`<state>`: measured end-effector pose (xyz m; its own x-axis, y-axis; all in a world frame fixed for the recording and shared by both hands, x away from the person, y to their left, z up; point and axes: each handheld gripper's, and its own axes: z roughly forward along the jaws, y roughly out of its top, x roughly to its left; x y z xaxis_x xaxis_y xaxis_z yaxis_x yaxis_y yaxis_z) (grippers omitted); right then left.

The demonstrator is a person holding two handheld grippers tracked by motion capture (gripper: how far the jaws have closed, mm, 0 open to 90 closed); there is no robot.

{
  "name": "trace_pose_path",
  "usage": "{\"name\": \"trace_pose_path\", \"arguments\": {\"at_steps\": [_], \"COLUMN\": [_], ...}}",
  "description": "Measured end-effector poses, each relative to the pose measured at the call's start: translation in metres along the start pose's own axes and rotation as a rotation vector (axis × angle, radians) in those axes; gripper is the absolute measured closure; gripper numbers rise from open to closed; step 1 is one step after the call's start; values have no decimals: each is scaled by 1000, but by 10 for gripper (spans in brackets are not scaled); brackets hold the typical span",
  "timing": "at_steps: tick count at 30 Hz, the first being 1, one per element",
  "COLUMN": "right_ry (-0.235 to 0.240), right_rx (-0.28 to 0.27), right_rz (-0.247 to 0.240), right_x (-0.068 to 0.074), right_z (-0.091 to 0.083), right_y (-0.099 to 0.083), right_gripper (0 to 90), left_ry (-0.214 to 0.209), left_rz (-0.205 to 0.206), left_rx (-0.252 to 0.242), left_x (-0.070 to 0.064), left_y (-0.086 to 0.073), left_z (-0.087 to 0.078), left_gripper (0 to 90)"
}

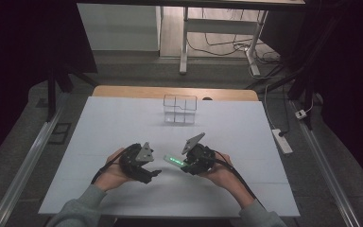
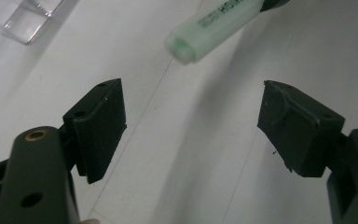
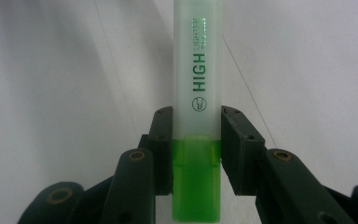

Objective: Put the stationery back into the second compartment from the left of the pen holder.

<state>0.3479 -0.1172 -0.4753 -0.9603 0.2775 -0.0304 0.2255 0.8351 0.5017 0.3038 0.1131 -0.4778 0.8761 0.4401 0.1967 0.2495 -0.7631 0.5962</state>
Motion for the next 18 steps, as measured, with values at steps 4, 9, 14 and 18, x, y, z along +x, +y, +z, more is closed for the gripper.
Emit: {"name": "trace_pose_path", "arguments": {"at_steps": [4,9,14,18], "right_ry": [9,20,41,58], "right_rx": [9,16,12,19], "right_rz": [-29,-58,-91,-129], "right_x": [1,3,6,11], "right_z": [3,6,7,9], "right_y": [2,4,6,8], "right_gripper": [663,663,663,663], "left_ry": [-32,-59,-84,-123], "left_rz": [44,69,84,118], "left_rx": [20,41,48,58], "left_x": [1,1,1,-2], "left_y": [11,17,18,20], "left_z": [6,14,19,21], "left_gripper": [231,243,269,302]}}
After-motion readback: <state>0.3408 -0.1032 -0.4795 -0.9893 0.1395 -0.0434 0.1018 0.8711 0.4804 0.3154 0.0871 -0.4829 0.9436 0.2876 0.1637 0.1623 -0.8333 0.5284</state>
